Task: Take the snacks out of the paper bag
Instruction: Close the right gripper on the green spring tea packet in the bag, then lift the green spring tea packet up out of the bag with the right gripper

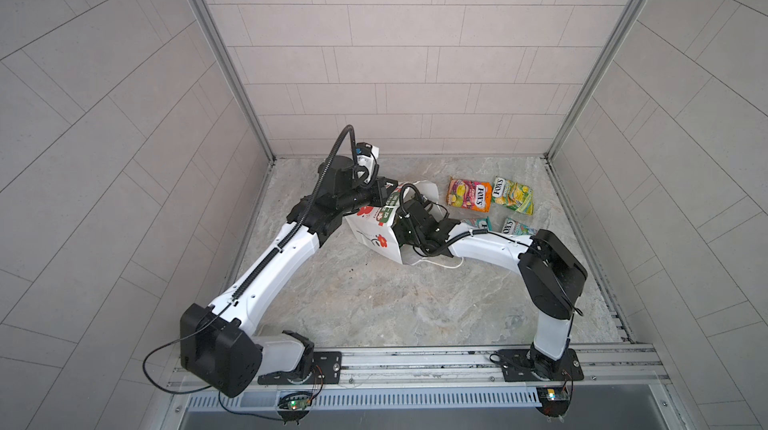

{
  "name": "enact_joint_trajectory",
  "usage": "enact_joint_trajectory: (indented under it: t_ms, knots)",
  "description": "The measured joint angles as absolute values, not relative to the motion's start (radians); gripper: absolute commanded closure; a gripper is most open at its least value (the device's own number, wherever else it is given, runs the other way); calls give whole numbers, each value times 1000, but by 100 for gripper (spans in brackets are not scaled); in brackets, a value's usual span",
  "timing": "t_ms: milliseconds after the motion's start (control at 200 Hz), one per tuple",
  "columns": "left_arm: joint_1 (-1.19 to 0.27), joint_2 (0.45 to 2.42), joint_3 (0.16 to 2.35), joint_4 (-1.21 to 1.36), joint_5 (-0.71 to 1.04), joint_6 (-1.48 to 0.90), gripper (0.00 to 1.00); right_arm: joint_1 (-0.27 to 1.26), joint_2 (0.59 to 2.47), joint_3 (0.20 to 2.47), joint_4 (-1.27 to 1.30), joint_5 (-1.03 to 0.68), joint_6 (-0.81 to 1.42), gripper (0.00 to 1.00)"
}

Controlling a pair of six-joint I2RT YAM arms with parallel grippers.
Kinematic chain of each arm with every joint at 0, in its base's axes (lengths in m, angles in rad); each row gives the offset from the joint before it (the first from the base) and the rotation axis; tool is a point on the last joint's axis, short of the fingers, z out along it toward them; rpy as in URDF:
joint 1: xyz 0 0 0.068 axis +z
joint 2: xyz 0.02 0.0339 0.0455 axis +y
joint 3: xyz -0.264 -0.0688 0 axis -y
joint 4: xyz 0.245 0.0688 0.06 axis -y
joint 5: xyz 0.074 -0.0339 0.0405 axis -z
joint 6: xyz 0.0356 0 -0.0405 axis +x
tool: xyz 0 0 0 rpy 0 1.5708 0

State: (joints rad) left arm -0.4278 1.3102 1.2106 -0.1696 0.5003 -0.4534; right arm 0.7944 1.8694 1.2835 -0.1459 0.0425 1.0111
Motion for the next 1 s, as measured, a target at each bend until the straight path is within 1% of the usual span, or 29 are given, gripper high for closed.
enact_joint_trajectory:
  t_ms: [130, 260, 335, 425, 641, 1001]
  knots:
    - [-428, 1310, 1211, -170, 500, -453, 100, 787, 1892, 1303, -145, 44, 1018, 66]
    - [-428, 1310, 1211, -170, 500, -453, 100, 783, 1917, 1326, -137, 38, 1022, 73]
    - [-428, 1310, 1211, -170, 500, -453, 100, 782, 1926, 1330, -126, 23, 1016, 84]
    - [-428, 1309, 1211, -170, 500, -453, 100, 780, 1928, 1330, -112, 2, 1008, 100]
    - [-428, 1309, 1210, -172, 487, -453, 100, 776, 1900, 1289, -60, -39, 973, 100]
    - [-429, 1306, 1210, -182, 448, -451, 100, 773, 1692, 1171, -32, -73, 903, 100]
